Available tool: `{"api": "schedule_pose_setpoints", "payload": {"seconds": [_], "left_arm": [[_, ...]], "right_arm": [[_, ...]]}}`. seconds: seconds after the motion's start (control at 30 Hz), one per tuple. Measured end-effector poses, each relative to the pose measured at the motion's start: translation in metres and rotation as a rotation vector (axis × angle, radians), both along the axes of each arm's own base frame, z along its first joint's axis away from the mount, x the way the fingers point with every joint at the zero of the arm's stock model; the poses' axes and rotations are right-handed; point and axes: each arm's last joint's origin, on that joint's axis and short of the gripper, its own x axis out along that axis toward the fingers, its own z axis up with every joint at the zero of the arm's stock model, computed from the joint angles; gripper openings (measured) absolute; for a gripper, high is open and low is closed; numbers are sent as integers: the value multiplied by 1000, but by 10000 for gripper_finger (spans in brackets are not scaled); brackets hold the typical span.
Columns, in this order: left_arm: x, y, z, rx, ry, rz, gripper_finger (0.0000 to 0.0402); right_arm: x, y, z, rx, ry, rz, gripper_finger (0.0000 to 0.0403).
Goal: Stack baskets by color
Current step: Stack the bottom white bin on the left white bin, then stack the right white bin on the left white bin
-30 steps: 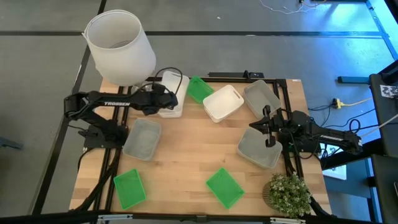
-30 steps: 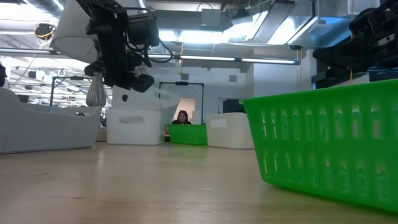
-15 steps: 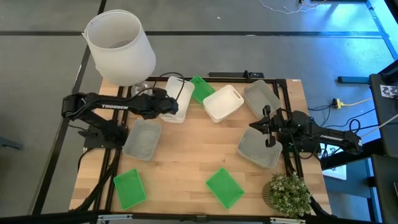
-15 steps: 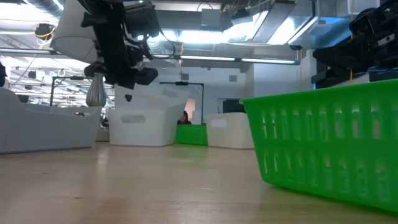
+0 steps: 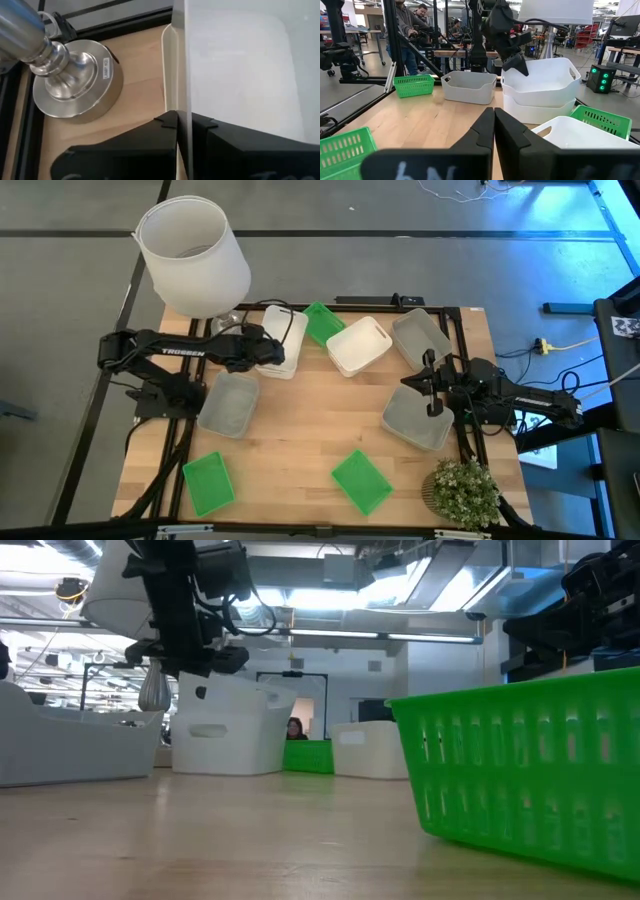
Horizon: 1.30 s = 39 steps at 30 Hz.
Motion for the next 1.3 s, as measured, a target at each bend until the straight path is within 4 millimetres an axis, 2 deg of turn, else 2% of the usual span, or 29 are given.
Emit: {"api": "schedule_pose_setpoints", "payload": {"seconds": [0.3, 0.67, 0.83, 1.17, 1.3], "left_arm": [[1, -1, -1, -41, -22, -5, 3], [1, -1, -1, -77, -22, -31, 65], [2, -2, 1, -67, -11, -47, 70], [18, -10, 43, 49, 14, -225, 69], [24, -20, 58, 81, 29, -316, 67]], "right_arm": [[0, 0, 0, 0, 0, 0, 13], [0, 0, 0, 0, 0, 0, 13], [0, 0, 0, 0, 0, 0, 13], [0, 0, 0, 0, -1, 0, 13], [0, 0, 0, 0, 0, 0, 13]]}}
